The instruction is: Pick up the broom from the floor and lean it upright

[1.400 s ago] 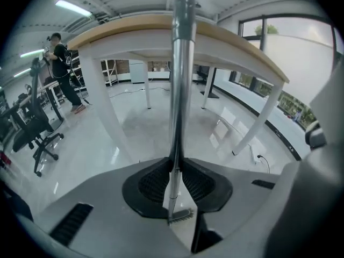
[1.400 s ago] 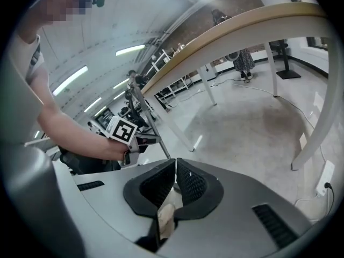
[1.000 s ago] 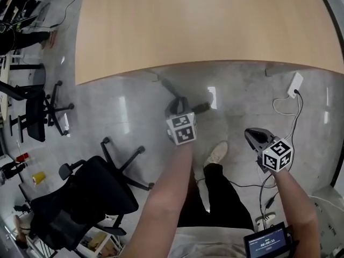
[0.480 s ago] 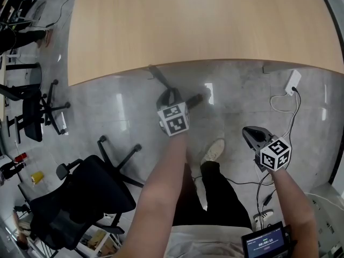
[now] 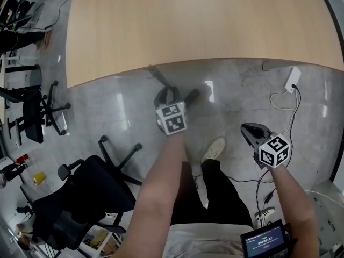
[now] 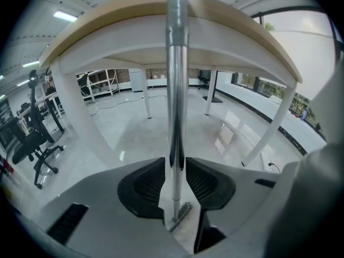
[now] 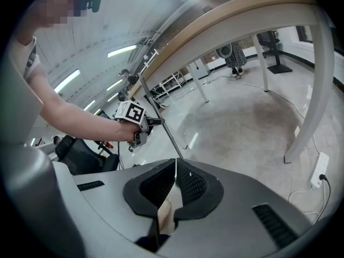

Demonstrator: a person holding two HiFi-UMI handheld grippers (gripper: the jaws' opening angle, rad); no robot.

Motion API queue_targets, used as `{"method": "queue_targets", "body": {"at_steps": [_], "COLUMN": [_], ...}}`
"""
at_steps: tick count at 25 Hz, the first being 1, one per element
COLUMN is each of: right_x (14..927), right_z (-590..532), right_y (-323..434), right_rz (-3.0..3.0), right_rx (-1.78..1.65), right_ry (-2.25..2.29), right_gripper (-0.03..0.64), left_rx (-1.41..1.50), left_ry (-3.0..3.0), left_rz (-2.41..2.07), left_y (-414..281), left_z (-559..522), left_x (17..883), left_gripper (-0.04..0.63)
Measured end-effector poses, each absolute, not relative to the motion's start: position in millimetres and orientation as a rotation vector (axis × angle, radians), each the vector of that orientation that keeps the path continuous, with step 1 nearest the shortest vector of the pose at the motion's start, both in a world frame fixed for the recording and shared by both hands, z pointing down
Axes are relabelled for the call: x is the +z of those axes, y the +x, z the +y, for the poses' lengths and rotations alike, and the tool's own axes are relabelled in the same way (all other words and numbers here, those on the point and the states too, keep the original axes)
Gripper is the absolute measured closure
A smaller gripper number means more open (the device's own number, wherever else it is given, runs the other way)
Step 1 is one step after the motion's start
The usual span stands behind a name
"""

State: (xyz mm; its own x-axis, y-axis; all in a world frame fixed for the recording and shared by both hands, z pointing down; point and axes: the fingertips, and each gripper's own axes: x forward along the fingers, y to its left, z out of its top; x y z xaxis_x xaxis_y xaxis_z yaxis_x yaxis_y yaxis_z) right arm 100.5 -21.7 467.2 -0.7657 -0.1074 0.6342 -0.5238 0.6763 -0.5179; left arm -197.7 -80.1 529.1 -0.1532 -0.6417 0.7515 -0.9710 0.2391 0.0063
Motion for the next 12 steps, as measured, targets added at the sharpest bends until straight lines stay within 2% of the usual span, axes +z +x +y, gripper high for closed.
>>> {"method": "queue_targets", "body": {"at_steps": [7, 12], "right_x": [468, 468], "right_z": [-23, -19], "right_y": [101, 99], "right_rz": [-2.325, -2.327], "right_rx": [0.944, 0.946], "right_ry": [0.488, 0.506], "right_gripper": [0.597, 0.597], "left_rx": [0.653, 0.677], "left_ry": [1.527, 1.576], "left_rz": [-1.857, -1.779], "left_y": [-192, -180], "left_z": [-61, 9], "left_x": [514, 500], "left_gripper": [0.460, 0.462]}}
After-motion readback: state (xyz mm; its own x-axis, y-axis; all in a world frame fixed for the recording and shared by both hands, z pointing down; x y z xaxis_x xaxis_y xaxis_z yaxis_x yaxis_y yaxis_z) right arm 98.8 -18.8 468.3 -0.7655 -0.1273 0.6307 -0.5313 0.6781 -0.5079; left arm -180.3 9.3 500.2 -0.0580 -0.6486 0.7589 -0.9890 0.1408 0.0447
